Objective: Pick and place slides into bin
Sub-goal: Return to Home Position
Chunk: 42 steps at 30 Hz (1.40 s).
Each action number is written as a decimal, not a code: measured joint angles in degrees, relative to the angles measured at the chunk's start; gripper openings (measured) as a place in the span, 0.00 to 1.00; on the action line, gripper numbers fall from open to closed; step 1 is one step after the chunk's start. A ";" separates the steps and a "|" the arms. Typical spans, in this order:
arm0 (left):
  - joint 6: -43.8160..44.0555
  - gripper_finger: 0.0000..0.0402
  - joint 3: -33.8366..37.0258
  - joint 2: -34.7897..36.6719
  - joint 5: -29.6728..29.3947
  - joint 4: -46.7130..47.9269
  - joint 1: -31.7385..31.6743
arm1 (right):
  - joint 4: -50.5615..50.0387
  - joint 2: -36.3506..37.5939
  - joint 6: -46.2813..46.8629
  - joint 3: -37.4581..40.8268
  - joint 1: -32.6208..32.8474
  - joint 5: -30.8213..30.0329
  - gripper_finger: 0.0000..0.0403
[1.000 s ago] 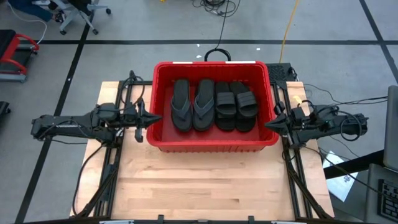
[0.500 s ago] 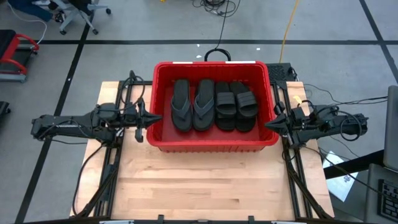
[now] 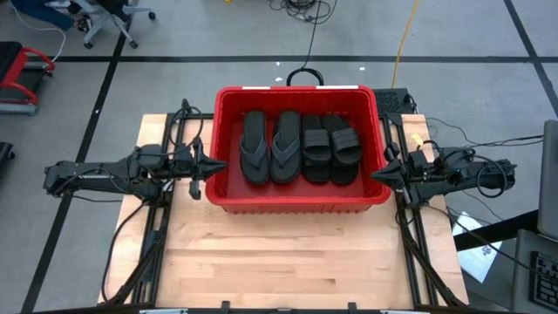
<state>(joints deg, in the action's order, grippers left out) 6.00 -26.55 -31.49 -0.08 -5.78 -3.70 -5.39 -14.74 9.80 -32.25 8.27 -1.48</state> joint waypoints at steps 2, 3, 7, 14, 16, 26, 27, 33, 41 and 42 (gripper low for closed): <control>-0.03 0.05 0.00 0.01 0.00 0.00 0.00 | 0.00 0.00 0.00 0.00 0.00 0.00 0.00; -0.02 0.05 0.00 0.00 0.00 0.00 0.00 | -0.02 0.00 0.00 0.00 0.00 0.00 0.00; -0.01 0.02 0.00 0.00 0.00 0.00 0.00 | 0.00 0.00 0.00 0.00 0.00 0.00 0.00; 0.00 0.03 0.00 -0.01 0.00 0.00 0.00 | -0.01 0.00 0.00 0.00 0.00 0.00 0.00; 0.02 0.04 0.00 -0.01 0.00 0.00 0.00 | -0.02 0.00 0.00 0.00 0.00 0.00 0.00; 0.02 0.06 -0.02 0.01 0.00 0.00 0.00 | -0.01 0.00 0.00 0.00 0.00 0.00 0.00; 0.02 0.05 0.00 -0.01 0.00 0.00 0.00 | -0.02 0.00 0.00 0.00 0.02 0.00 0.00; 0.04 0.01 -0.02 0.01 0.00 0.00 0.00 | 0.00 0.00 0.00 0.00 0.00 0.00 0.00; 0.03 0.04 -0.02 0.00 0.00 0.01 -0.01 | 0.00 -0.02 0.00 0.00 0.02 0.02 0.00; 0.03 0.05 -0.02 0.01 0.00 0.02 0.00 | -0.02 0.00 0.00 0.00 0.00 0.00 0.00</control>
<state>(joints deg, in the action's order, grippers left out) 6.03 -26.57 -31.48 -0.08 -5.77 -3.70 -5.41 -14.74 9.80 -32.25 8.27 -1.48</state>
